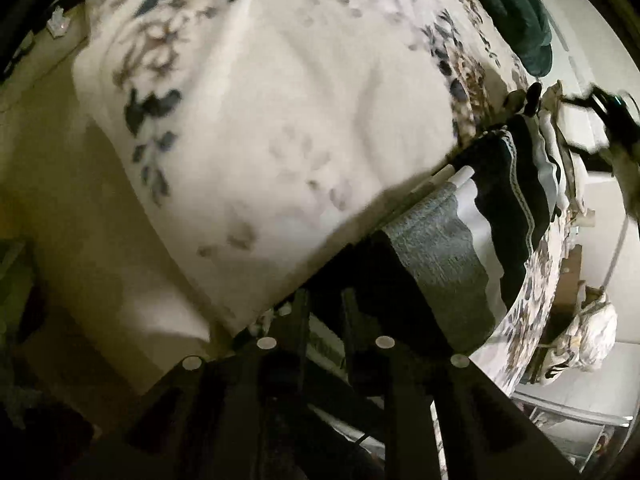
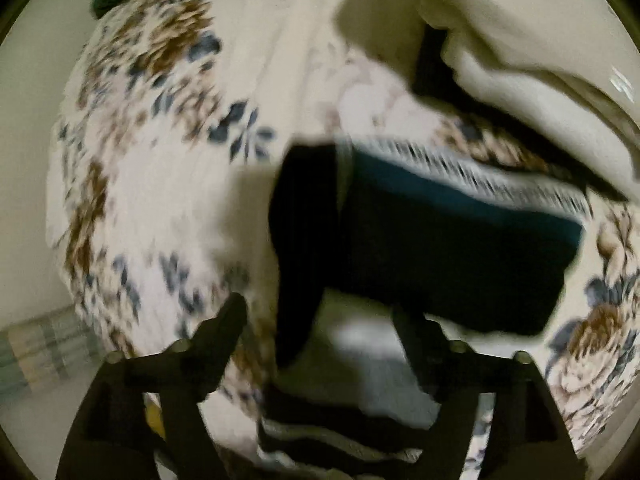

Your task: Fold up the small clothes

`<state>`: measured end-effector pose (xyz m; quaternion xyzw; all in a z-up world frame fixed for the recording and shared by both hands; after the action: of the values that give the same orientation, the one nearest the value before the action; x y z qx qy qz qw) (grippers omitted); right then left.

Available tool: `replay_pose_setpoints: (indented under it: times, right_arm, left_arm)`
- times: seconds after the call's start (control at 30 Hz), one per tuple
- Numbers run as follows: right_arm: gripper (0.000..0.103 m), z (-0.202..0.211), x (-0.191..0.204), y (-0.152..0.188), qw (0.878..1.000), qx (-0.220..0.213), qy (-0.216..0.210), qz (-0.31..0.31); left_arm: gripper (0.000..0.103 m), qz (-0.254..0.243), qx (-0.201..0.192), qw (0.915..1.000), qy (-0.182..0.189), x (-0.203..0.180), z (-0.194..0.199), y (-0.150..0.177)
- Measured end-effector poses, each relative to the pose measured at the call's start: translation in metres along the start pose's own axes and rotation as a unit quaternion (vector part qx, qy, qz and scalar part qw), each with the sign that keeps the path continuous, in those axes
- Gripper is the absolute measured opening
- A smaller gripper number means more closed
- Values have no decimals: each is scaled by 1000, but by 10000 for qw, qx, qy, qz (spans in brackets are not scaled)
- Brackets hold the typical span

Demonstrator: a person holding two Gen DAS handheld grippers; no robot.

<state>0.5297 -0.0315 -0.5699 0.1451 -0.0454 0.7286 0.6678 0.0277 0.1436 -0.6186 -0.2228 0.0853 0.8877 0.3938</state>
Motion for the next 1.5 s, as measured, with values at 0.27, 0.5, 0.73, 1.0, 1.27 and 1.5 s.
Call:
replay_pose_setpoints:
  times: [0.27,0.5,0.73,1.0,1.27,1.5]
  right_arm:
    - [89,-4,-94,182,9989,281,-368,-47]
    - [89,-96,-164,358,9801,1198,-1073,-1160]
    - [62,-159,-172,419,9710,1130,-1281,-1676]
    - [11,-158,-160,443,9749,1124,-914,-1690]
    - [67,-59,-173,373,9710,137,-1534,-1828]
    - [67,18,-232,199,9586,-1249,-1556,-2030]
  left_arm:
    - [51,-119,-2,9997,-217,-5,14,5]
    - [51,-998,273,9932,-541,-30,-21,-5]
    - [26,-1866,484,9767,-946,-37,-62,-5]
    - [14,-2026,752,9723,-889,-43,-28,-4]
    - [55,-2221,13,9749,124,-149,31,-96]
    - [55,-3026,-688,9482,676,-294,-28,-224]
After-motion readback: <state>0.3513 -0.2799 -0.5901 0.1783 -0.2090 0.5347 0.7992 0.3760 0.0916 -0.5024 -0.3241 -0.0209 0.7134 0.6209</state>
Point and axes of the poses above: each gripper's, at about its wrist camera, not at the fingertips, and z roughly against the way its jaws point, x to its left, y to its underside, the point moved 4 cm from there along -z, roughly the way its jaws point, and after that the axes turned 6 degrees about -z, right-handed, at the moved point
